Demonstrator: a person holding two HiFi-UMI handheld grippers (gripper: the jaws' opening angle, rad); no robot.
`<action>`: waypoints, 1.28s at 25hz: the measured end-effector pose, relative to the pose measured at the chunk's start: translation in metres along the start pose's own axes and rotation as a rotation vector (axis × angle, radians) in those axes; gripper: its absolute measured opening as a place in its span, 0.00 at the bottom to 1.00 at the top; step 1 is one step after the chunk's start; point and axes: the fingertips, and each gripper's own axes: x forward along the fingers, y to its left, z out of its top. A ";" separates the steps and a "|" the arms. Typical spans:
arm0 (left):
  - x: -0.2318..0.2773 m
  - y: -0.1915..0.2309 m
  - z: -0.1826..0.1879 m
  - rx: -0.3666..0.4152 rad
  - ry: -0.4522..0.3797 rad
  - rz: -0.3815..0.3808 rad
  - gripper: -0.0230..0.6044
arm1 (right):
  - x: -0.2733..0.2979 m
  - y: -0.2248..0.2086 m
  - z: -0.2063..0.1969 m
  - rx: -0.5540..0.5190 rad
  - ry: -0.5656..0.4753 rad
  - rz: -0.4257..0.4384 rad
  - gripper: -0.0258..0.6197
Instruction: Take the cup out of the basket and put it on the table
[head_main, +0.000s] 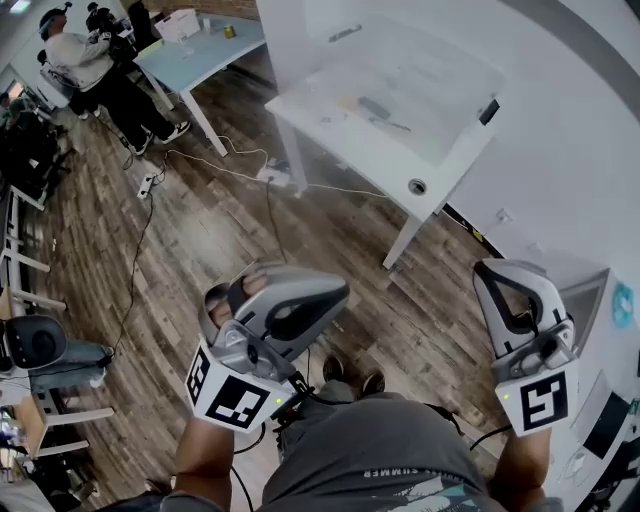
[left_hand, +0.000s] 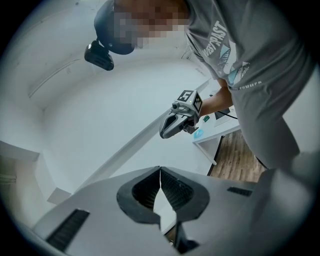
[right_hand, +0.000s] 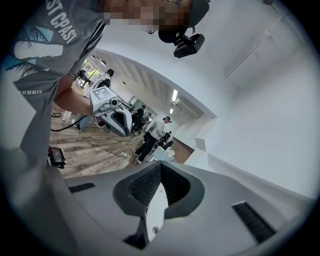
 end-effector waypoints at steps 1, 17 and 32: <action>0.001 0.002 -0.001 -0.001 -0.004 -0.006 0.06 | 0.002 0.000 0.001 -0.001 -0.001 -0.005 0.06; 0.048 0.018 -0.015 0.004 -0.074 -0.083 0.06 | 0.011 -0.031 -0.028 0.009 0.065 -0.093 0.06; 0.168 0.038 -0.010 0.014 0.003 -0.080 0.06 | 0.011 -0.122 -0.108 0.049 -0.007 -0.057 0.06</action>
